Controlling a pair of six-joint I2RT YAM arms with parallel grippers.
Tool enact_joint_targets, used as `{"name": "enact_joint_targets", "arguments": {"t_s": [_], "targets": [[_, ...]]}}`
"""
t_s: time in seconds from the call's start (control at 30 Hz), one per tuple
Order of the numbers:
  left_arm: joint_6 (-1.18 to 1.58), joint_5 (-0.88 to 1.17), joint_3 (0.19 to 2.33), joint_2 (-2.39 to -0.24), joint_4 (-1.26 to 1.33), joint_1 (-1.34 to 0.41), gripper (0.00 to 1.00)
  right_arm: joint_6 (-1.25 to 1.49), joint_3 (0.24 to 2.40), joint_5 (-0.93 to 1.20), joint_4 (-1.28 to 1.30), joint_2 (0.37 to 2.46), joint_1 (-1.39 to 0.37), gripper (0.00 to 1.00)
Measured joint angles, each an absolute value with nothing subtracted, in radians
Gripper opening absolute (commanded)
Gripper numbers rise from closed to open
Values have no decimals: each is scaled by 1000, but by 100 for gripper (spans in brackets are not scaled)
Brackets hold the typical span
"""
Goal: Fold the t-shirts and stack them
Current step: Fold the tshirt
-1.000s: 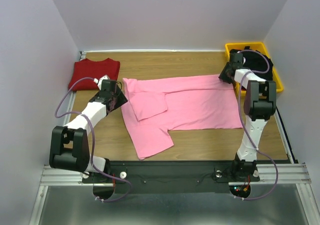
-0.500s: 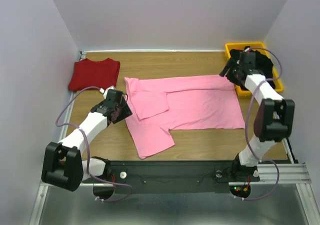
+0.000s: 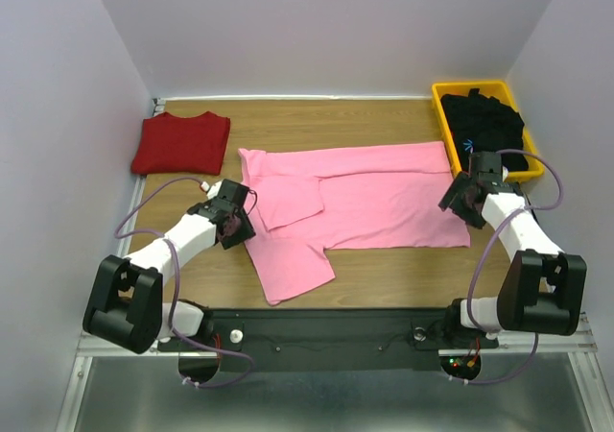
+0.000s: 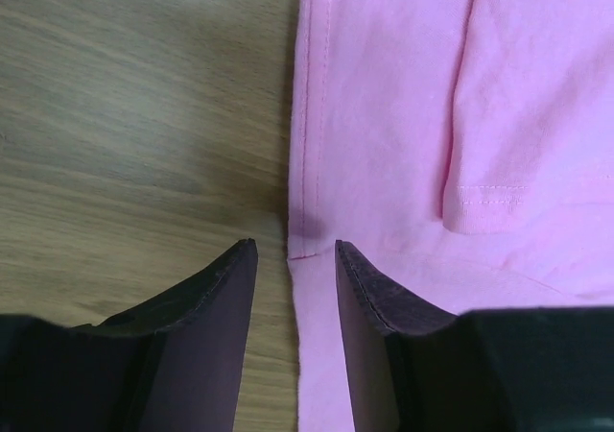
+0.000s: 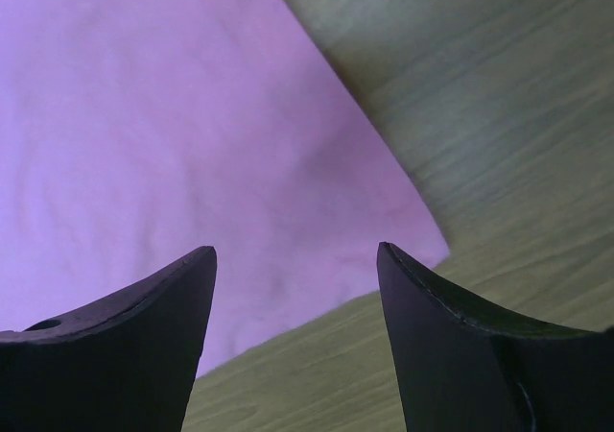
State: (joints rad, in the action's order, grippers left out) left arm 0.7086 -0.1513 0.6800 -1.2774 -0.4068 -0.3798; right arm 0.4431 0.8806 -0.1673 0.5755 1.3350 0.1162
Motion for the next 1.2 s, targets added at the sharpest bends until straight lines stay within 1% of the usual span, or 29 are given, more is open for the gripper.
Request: {"name": "enact_joint_targets", "arguments": {"t_s": [0.17, 0.33, 0.53, 0.67, 0.77, 0.9, 0.97, 1.0, 1.03, 1.2], "targets": [[707, -151, 680, -1320, -377, -380, 47, 463, 847, -200, 617, 1330, 147, 73], [701, -151, 657, -1340, -354, -380, 42, 480, 833, -195, 634, 1320, 214, 73], [683, -146, 651, -1340, -333, -380, 42, 516, 800, -167, 640, 1309, 273, 73], [670, -141, 649, -1339, -328, -380, 40, 536, 770, -138, 640, 1319, 314, 70], [662, -138, 647, -1339, -322, -380, 34, 548, 743, -122, 640, 1340, 350, 66], [649, -128, 643, -1340, -303, -380, 22, 556, 731, -116, 642, 1370, 361, 63], [644, -126, 640, -1340, -297, -380, 18, 558, 724, -117, 641, 1372, 361, 63], [642, -125, 640, -1340, -294, -380, 15, 558, 723, -118, 641, 1372, 361, 62], [640, -123, 638, -1340, -289, -380, 10, 558, 723, -120, 640, 1373, 361, 62], [631, -115, 636, -1340, -280, -380, 0, 558, 723, -130, 627, 1384, 361, 59]]}}
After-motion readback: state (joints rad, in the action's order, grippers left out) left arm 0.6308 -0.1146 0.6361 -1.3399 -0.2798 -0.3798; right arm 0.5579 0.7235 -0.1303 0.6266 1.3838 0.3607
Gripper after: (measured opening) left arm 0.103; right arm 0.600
